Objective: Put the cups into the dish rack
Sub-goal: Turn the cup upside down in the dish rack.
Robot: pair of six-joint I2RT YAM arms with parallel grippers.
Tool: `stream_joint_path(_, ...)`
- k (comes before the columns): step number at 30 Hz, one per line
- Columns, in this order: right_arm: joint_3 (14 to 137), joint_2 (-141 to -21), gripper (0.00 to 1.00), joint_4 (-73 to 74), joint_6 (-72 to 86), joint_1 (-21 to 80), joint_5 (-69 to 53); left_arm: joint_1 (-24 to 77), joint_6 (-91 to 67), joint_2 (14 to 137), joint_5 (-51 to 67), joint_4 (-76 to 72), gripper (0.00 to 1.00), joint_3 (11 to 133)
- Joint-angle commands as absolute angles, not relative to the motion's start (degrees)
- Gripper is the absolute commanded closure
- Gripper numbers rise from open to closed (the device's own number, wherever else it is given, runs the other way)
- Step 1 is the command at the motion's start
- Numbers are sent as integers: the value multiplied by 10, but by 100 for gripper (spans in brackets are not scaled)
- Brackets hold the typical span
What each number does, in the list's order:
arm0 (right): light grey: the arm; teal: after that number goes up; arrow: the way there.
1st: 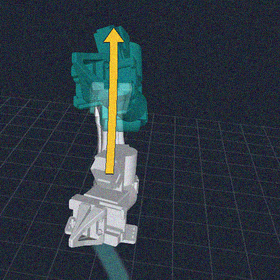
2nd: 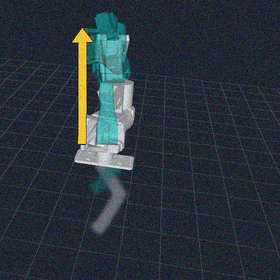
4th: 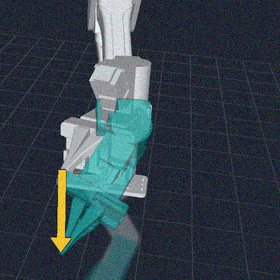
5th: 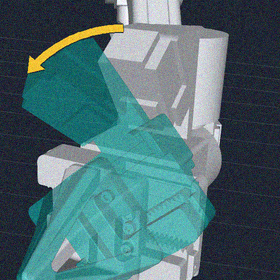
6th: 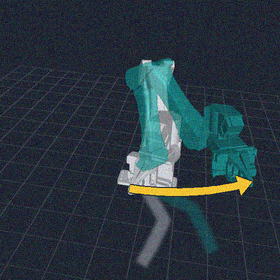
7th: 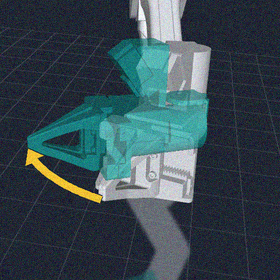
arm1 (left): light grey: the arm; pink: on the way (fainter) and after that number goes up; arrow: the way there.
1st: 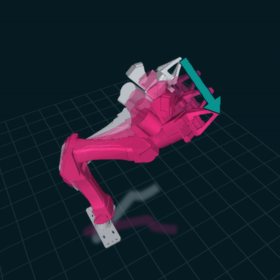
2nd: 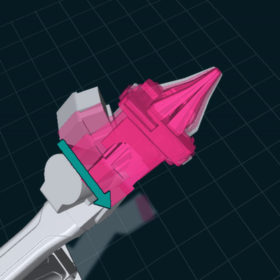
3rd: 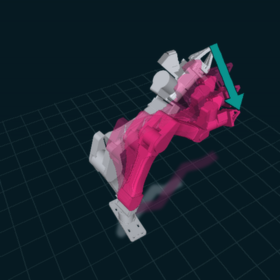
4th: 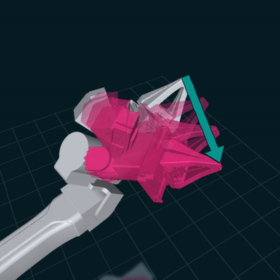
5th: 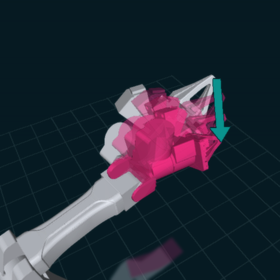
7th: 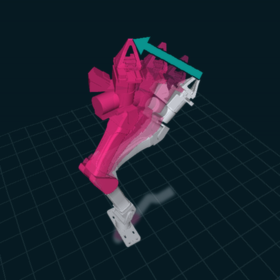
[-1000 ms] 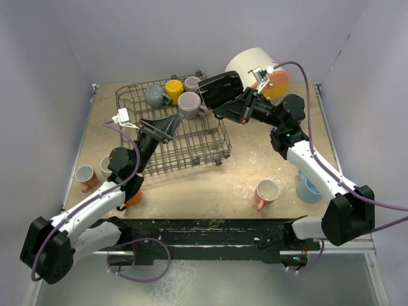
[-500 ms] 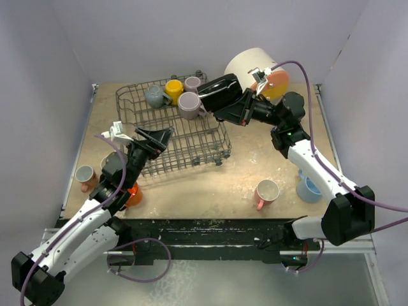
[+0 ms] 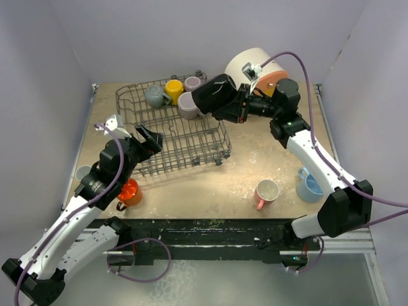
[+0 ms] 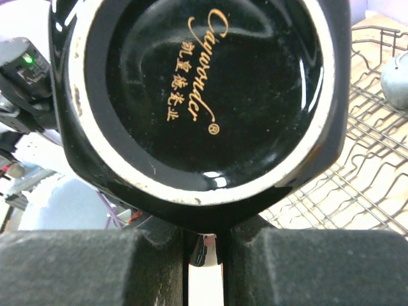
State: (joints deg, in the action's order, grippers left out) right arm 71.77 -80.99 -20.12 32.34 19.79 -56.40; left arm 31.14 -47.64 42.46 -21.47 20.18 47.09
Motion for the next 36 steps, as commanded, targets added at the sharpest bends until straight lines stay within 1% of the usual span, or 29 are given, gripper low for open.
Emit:
stream_joint_path(1, 777, -803, 100, -175, 214, 196, -581, 307, -409, 424, -243, 246, 7, 507)
stream_joint_path(6, 803, -810, 100, -107, 130, 196, -585, 308, -372, 415, -260, 227, 1, 507)
stream_joint_path(18, 837, -839, 100, 42, -75, 196, -544, 308, -283, 436, -254, 158, 1, 495)
stream_joint_path(25, 838, -844, 100, 53, -135, 197, -506, 306, -236, 466, -257, 97, 1, 492)
stream_joint_path(36, 871, -882, 100, 89, -225, 199, -510, 275, -230, 564, -252, 102, 1, 564)
